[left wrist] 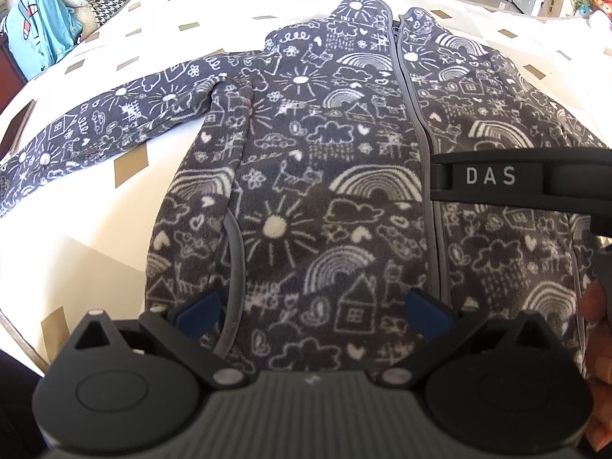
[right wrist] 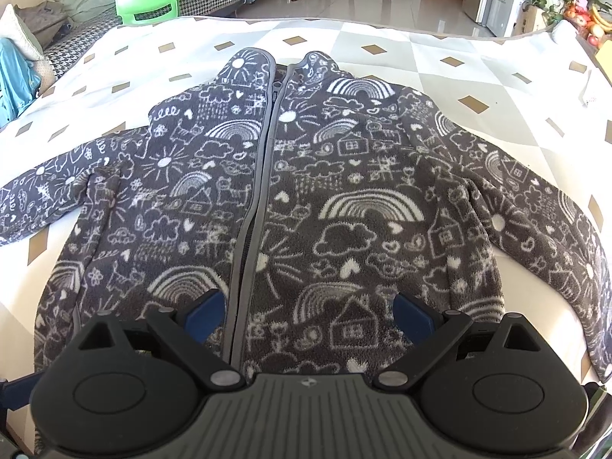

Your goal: Fold clothes

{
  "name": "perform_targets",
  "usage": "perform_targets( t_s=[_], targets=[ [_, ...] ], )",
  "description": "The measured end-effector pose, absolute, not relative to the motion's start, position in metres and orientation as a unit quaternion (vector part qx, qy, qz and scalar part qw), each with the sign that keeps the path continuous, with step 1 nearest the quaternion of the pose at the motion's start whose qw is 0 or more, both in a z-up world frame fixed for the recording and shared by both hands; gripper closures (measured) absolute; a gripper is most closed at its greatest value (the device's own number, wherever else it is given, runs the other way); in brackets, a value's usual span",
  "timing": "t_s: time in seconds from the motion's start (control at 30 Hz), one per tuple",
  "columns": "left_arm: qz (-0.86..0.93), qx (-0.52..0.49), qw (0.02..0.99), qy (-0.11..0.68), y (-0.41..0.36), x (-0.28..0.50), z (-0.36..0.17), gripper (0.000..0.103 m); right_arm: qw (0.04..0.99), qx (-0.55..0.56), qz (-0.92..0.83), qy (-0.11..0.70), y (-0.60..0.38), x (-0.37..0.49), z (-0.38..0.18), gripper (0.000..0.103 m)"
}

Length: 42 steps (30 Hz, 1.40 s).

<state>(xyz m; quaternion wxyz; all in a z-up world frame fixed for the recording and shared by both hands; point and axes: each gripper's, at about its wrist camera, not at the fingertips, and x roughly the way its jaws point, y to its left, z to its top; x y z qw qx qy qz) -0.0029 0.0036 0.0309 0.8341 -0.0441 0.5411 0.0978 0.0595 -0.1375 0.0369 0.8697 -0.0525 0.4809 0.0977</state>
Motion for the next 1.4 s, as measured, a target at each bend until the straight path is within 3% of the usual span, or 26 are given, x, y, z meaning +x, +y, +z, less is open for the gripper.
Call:
perform_targets(
  t_s=[0.77,1.4],
  targets=[
    [0.028,0.007,0.827,0.562,-0.033,-0.020,0.014,0.000,0.834,-0.002,0.058,0.549,-0.182,0.055,0.015,0.008],
    [0.026,-0.008,0.833,0.553,-0.013,-0.027,0.008,0.000,0.848,-0.069,0.055,0.523,-0.166,0.043,0.005,0.004]
  ],
)
